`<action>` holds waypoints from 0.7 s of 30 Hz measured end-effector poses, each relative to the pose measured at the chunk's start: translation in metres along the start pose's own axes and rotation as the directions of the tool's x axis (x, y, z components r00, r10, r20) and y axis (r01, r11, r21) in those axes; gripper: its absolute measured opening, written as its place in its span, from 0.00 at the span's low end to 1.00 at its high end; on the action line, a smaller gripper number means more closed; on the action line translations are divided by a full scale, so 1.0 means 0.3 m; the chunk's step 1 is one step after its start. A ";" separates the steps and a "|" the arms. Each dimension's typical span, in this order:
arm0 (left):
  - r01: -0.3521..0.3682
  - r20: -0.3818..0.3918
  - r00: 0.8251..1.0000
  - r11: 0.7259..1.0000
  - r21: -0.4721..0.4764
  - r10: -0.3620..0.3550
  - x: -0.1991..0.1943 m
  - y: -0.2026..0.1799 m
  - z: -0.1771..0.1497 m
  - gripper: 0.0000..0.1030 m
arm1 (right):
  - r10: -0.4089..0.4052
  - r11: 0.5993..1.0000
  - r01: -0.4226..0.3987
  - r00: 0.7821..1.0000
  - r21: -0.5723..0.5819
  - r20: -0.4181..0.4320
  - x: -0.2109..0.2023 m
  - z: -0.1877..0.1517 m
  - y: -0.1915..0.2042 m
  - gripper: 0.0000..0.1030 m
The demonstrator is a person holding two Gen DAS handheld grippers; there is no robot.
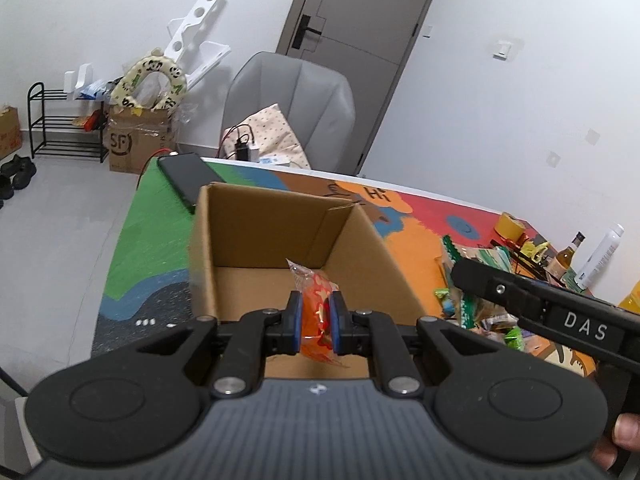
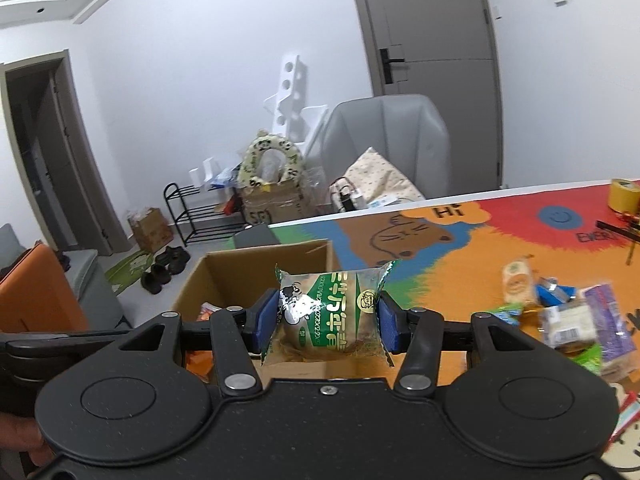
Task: Organize snacks
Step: 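Carry both packets over the cardboard box and open both tools to drop them, then move both open tools back to the snack pile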
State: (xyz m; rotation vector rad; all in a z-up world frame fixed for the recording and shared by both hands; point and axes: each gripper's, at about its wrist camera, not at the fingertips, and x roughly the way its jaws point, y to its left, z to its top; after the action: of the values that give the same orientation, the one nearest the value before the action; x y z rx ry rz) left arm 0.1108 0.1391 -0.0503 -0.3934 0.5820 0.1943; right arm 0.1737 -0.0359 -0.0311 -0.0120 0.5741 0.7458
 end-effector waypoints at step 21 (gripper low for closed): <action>-0.051 0.013 0.999 0.999 0.005 0.051 -0.049 -0.008 0.014 0.78 | -0.011 0.998 0.014 0.999 0.060 -0.040 -0.029 -0.026 -0.037 0.62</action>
State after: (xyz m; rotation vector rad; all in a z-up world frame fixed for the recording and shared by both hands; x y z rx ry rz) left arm 0.1017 0.1376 -0.0380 -0.3717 0.5801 0.2443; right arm 0.1719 -0.0513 -0.0356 0.0255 0.6334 0.7170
